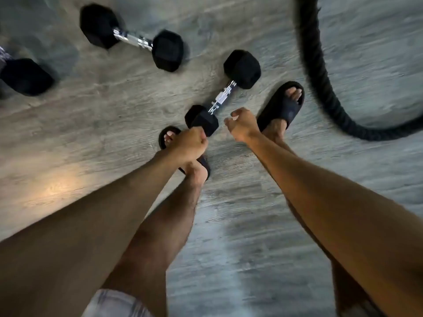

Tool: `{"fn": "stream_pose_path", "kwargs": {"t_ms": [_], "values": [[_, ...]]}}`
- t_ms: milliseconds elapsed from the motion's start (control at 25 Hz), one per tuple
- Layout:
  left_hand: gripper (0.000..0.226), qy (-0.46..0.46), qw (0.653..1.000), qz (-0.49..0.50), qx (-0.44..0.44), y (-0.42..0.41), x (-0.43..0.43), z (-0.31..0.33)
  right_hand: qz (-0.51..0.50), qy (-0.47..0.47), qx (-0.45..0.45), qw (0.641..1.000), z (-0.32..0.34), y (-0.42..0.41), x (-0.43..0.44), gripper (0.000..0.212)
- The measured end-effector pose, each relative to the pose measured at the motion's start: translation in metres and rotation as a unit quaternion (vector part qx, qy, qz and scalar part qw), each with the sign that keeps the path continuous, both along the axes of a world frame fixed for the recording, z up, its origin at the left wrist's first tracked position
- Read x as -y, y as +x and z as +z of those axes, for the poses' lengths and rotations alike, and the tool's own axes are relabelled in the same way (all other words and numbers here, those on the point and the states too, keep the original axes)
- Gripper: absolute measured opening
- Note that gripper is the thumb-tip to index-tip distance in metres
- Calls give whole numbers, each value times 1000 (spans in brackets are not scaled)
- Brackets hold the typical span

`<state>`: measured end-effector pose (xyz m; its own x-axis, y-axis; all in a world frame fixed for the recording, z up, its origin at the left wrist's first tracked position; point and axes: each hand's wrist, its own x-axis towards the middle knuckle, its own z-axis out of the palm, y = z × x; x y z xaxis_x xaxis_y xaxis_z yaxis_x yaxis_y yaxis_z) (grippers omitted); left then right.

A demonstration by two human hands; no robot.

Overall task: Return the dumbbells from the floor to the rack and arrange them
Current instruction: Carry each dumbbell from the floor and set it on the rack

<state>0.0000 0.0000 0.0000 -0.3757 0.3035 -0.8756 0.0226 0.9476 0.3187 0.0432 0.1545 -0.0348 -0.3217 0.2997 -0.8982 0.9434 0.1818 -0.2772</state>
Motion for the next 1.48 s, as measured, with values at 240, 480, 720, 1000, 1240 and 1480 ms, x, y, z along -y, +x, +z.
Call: {"fn": "stream_pose_path", "kwargs": {"t_ms": [240,480,720,1000,1240,1480], "values": [[69,-43,993,25,-102,2,-33,-112,-340,-134,32,930,-119,-16,-11,64],[117,-138,989,36,-50,3,-28,-174,-518,-271,-36,811,-182,-50,-11,21],[83,-45,992,74,-96,6,-9,-183,-538,-198,13,819,-201,-71,-2,37],[84,-53,994,-23,-97,8,-17,-98,-576,-101,27,810,-125,-66,-1,27],[93,-23,993,-68,-95,-11,-25,74,-596,-117,-1,795,55,-70,-21,24],[90,14,983,-143,-114,-67,-40,278,-608,-200,-57,766,267,-91,-51,29]]}}
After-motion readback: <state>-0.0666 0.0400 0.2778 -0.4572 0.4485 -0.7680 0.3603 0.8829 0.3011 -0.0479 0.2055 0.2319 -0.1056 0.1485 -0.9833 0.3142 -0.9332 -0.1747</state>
